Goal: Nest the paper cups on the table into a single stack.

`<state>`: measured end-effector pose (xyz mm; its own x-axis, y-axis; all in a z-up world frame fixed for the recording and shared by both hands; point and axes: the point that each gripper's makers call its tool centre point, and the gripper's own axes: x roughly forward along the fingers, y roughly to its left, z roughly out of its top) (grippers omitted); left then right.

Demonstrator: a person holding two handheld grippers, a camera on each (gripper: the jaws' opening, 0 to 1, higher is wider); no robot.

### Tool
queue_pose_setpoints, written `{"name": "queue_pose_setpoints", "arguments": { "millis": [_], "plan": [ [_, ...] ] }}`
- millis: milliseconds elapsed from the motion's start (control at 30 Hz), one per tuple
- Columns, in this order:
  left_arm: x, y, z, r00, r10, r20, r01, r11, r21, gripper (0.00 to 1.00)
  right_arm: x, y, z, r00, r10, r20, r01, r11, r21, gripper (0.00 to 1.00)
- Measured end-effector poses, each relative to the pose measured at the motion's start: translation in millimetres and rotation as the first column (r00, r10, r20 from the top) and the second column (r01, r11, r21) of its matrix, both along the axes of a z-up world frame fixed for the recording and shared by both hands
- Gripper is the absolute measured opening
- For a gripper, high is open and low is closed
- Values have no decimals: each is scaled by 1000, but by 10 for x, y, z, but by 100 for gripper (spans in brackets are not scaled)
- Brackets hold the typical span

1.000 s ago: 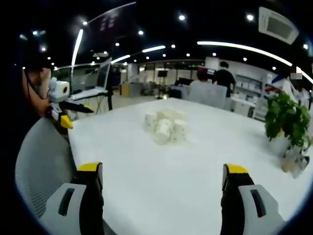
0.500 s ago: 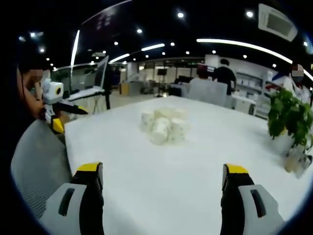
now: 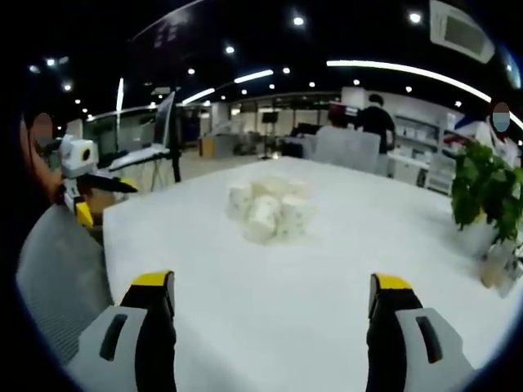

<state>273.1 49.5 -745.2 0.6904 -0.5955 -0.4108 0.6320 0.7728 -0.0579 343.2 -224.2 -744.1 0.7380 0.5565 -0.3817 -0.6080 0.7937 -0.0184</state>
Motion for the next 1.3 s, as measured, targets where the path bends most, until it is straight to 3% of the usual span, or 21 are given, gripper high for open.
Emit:
{"name": "queue_pose_setpoints", "arguments": {
  "millis": [667, 1100, 1167, 1300],
  "plan": [
    [50, 29, -20, 1000, 15, -21, -16, 1000, -25, 98, 586, 286, 82, 999, 24, 30, -25, 999, 30, 100],
    [44, 16, -49, 999, 7, -36, -7, 1000, -22, 96, 985, 452, -45, 1000, -19, -4, 19, 996, 88, 97],
    [37, 5, -31, 999, 6, -43, -8, 999, -45, 96, 1030, 476, -47, 1000, -25, -8, 25, 995, 99, 96],
    [42, 26, -50, 999, 11, -41, -12, 999, -31, 95, 1157, 537, -95, 1000, -12, -10, 13, 996, 87, 95]
  ]
}}
